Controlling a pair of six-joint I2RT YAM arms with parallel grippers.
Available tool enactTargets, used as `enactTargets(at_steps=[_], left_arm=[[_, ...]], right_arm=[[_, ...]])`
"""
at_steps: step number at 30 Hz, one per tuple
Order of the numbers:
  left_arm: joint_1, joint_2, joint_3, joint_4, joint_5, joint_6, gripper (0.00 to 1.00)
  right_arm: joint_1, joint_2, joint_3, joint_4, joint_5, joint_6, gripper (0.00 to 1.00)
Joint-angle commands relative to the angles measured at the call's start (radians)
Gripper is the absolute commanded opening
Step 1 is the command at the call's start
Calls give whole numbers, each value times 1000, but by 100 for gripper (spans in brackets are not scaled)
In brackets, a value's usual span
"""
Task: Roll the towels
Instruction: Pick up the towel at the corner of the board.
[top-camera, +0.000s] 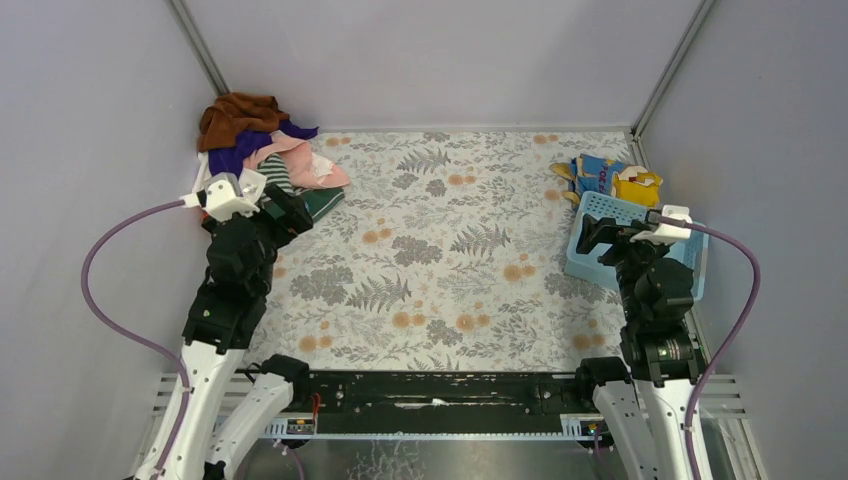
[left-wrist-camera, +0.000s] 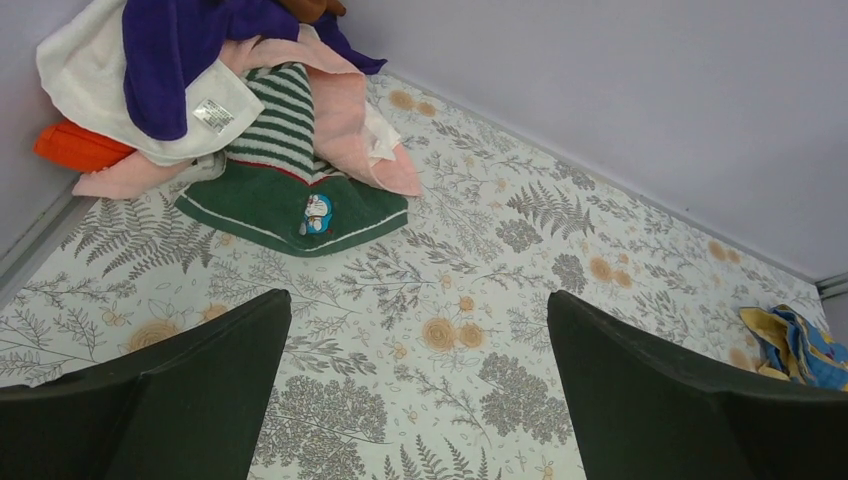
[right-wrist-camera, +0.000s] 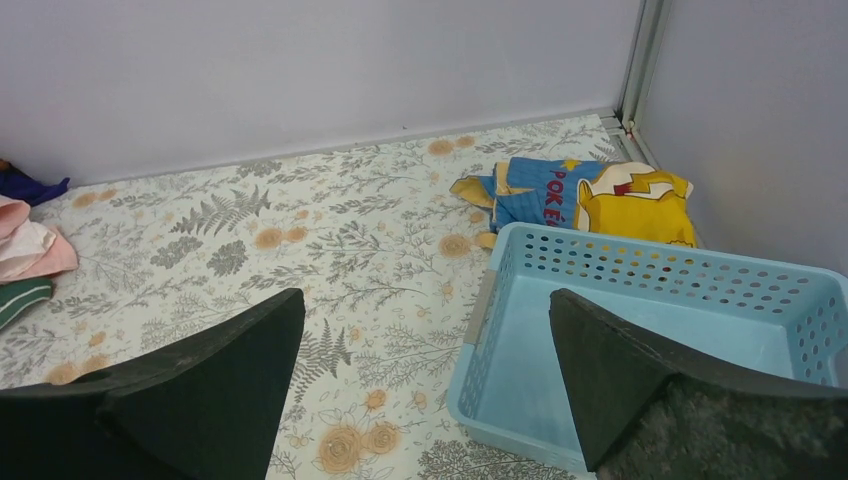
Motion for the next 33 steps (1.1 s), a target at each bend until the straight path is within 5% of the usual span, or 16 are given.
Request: enactTargets(at_steps=[1,10,20,28,33], left_arm=[[5,26,7,36,-46,8,100],[6,175,-13,155,-33,59,100],[53,436,129,256,-37,71,100],[380,799,329,435,111,-98,100],[485,1024,452,544,144,-200,100]], right_arm=[[19,-16,-13,64,28,-24,99],[44,-72,-85,115,25,-36,99],[81,-103,-116,133,31,-63,99],[87,-109,-121,131,-7,-70,99],[88,-105,-126,125,-26,-76,99]])
